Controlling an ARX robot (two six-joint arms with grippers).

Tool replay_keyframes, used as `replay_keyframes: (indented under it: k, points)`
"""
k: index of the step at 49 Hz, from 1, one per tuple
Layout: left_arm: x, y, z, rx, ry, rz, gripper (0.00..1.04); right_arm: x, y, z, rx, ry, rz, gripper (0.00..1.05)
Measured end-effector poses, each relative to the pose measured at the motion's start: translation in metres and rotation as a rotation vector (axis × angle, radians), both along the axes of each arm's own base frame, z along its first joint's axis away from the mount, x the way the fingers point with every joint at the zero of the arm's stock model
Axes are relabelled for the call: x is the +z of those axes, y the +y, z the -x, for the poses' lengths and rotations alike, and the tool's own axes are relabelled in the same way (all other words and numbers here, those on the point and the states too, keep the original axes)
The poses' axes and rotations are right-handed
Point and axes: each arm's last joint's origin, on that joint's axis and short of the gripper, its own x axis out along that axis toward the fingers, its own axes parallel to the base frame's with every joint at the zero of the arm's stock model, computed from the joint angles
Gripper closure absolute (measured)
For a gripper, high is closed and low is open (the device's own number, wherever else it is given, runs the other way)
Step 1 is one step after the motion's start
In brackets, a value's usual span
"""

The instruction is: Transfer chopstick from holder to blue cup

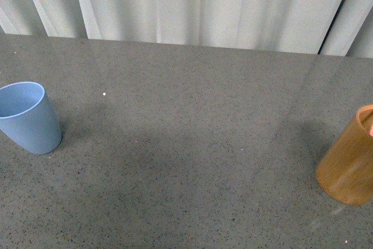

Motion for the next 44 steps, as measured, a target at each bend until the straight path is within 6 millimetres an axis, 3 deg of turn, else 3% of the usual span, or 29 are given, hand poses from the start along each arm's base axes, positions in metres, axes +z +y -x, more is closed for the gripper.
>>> replay_keyframes:
  k: [8,14,19,28,44]
  points:
    - [0.032,0.016,-0.046,-0.023,0.1,0.111,0.07,0.0,0.0,0.0,-0.001,0.0,0.0,0.1]
    - [0.039,0.021,-0.078,-0.061,0.224,0.163,0.07,0.0,0.0,0.0,-0.001,0.0,0.0,0.1]
    - [0.031,0.022,-0.112,-0.09,0.356,0.195,0.07,0.0,0.0,0.0,-0.001,0.0,0.0,0.1]
    - [0.02,0.021,-0.158,-0.098,0.439,0.175,0.07,0.0,0.0,0.0,-0.001,0.0,0.0,0.1]
    - [-0.014,0.015,-0.196,-0.069,0.536,0.16,0.07,0.0,0.0,0.0,-0.001,0.0,0.0,0.1]
